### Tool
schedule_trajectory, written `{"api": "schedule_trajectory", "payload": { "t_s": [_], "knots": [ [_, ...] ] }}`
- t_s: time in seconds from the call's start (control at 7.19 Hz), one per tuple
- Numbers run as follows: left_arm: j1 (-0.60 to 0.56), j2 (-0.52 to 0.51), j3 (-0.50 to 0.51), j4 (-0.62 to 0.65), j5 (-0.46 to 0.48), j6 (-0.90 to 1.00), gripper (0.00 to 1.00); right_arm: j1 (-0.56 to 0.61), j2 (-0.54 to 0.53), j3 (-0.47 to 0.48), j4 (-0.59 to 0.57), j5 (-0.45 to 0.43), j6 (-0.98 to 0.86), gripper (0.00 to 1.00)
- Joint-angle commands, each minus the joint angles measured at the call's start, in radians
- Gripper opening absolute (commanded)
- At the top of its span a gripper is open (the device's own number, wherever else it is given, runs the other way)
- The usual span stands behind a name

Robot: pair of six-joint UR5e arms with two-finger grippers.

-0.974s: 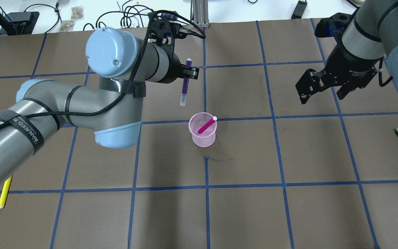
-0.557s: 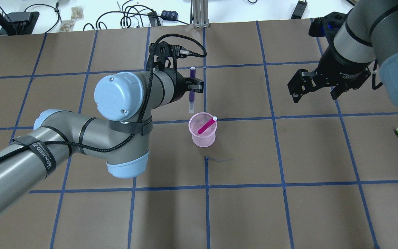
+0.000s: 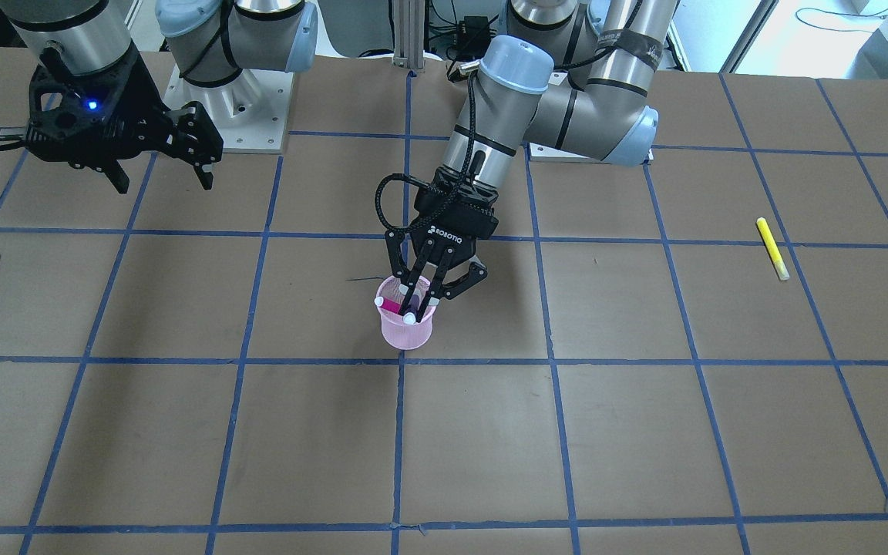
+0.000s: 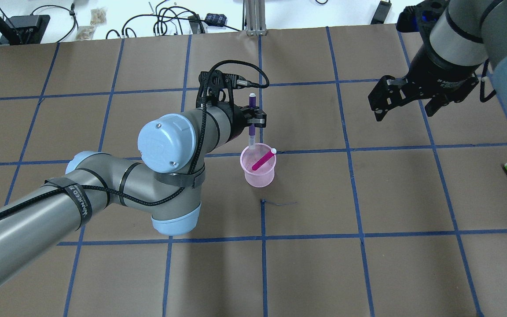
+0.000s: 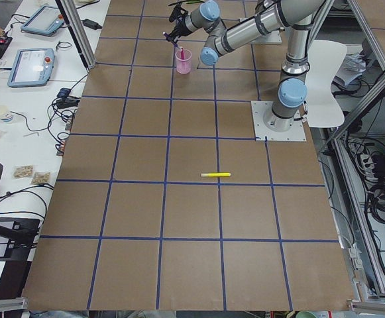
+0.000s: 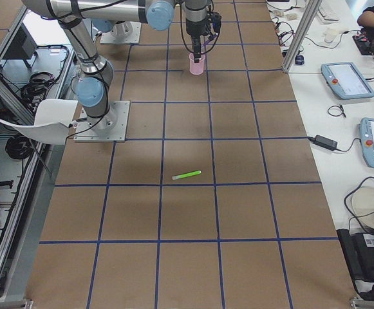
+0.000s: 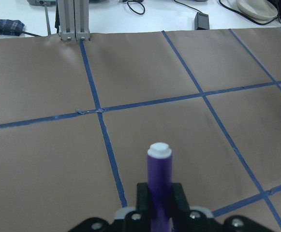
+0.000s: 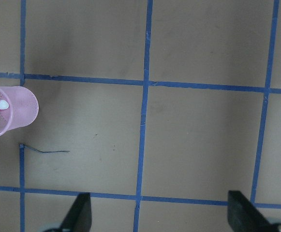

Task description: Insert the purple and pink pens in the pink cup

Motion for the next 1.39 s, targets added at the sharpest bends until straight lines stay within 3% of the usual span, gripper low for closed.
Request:
{"api": "schedule_trajectory", "payload": {
  "t_s": [0.0,0.7,0.83,0.97,1.11,1.25],
  "knots": [
    [-0.010,-0.034,-0.029,0.081,0.011,0.000,0.00,0.003,-0.004,0.012,0.007,0.003,0.000,1.00],
    [-0.024,-0.079,-0.050,0.084,0.009,-0.003,0.00,0.023,0.007,-0.001,0.013,-0.013,0.023,1.00],
    [-0.024,-0.083,-0.058,0.083,0.012,-0.003,0.12,0.012,0.006,-0.008,0.015,-0.029,0.008,1.00],
    [-0.024,-0.089,-0.061,0.078,0.011,-0.003,0.47,0.012,0.006,-0.001,0.013,-0.055,0.009,1.00],
    [-0.023,-0.103,-0.061,0.071,0.009,-0.003,0.72,0.012,0.001,0.002,0.015,-0.059,0.024,1.00],
    [-0.024,-0.117,-0.061,0.061,0.008,-0.006,0.85,0.014,-0.003,0.002,0.018,-0.058,0.024,1.00]
  ]
}}
